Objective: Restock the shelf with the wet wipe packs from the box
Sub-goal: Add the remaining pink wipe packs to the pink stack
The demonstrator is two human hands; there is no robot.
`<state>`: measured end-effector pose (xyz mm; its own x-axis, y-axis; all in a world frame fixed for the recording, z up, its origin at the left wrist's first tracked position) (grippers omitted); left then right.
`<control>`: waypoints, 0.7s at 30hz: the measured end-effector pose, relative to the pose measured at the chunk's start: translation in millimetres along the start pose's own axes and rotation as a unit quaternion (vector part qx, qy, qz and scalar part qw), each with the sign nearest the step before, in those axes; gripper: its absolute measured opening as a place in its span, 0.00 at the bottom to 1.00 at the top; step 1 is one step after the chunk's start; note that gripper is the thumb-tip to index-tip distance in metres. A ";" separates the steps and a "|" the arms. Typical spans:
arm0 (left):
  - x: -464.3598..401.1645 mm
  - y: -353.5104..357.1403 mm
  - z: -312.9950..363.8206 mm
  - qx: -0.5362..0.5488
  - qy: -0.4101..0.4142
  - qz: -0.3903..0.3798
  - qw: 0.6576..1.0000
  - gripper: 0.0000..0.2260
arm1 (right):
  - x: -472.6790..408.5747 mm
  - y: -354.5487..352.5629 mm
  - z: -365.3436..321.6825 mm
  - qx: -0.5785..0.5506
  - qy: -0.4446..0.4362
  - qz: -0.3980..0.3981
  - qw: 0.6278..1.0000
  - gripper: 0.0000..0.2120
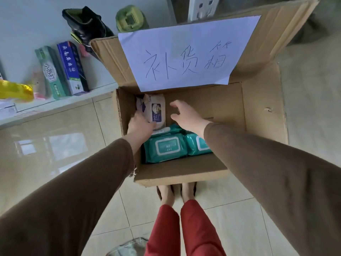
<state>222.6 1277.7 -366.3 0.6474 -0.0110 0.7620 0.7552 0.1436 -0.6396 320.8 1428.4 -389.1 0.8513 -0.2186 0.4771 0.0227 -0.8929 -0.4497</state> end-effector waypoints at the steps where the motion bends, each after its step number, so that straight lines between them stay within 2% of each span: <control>1: -12.2 6.2 -3.9 0.030 -0.031 -0.003 0.999 0.24 | -18.1 4.2 2.3 0.011 -0.014 -0.003 1.000 0.22; 8: -72.8 44.2 -14.1 0.227 -0.104 -0.031 0.968 0.19 | -110.5 50.5 20.2 0.067 -0.046 -0.075 0.994 0.27; 13: -90.0 55.8 -16.1 0.228 -0.098 -0.029 0.968 0.23 | -121.7 61.5 35.2 0.167 -0.046 -0.075 0.982 0.37; 16: -95.9 58.8 -15.1 0.271 -0.118 -0.040 0.955 0.21 | -118.3 54.1 48.4 0.213 -0.029 -0.054 0.975 0.34; 18: -99.6 58.0 -10.8 0.257 -0.110 -0.040 0.959 0.18 | -113.6 51.1 56.7 0.171 -0.023 -0.052 0.984 0.30; 21: -105.1 56.0 -0.7 0.229 -0.077 -0.051 0.969 0.18 | -99.4 42.9 75.9 0.009 0.001 -0.074 0.997 0.23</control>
<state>196.9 1286.2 -482.4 0.5226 0.0956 0.8472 0.6663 0.5742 -0.4758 276.9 1441.7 -513.1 0.8373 -0.0861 0.5400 0.1565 -0.9085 -0.3874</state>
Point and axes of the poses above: each hand's wrist, its own x-axis away from the middle knuckle, its own y-axis out of the palm, z = x × y, the point moved 7 cm from there along -x, towards the middle knuckle, and after that the axes turned 13 degrees about -y, right-handed, at the moved point
